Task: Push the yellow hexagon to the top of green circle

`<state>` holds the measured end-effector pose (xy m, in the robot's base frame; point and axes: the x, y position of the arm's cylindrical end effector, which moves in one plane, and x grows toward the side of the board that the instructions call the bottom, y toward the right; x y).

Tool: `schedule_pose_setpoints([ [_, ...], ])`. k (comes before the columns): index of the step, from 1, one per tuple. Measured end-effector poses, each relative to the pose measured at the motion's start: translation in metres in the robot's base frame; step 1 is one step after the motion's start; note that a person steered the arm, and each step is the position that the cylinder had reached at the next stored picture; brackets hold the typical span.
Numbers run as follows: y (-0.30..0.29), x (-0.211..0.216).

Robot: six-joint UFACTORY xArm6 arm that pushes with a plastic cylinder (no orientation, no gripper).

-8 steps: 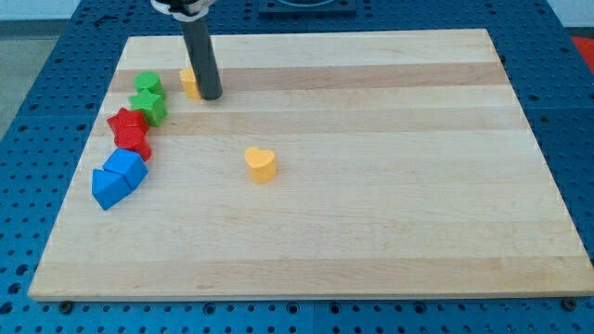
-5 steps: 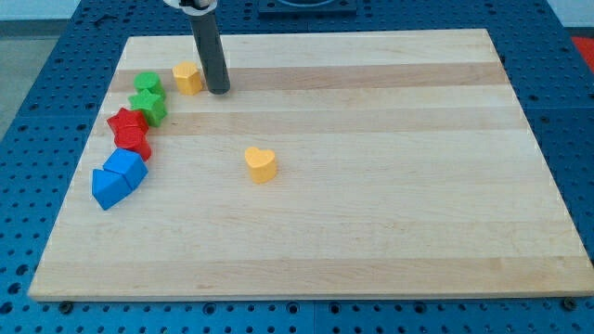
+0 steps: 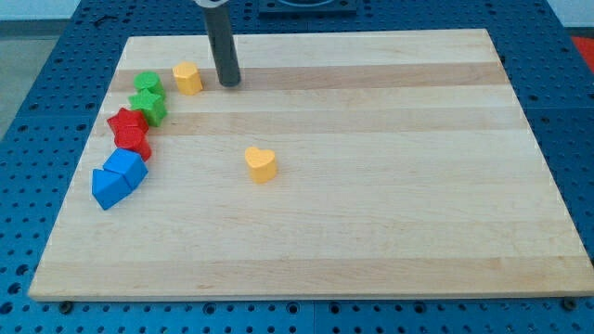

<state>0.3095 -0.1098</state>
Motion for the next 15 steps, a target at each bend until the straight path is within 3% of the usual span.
schedule_pose_setpoints([
  [1,-0.009,0.015],
  [6,-0.063,0.001],
  [10,-0.015,-0.032],
  [15,-0.075,-0.033],
])
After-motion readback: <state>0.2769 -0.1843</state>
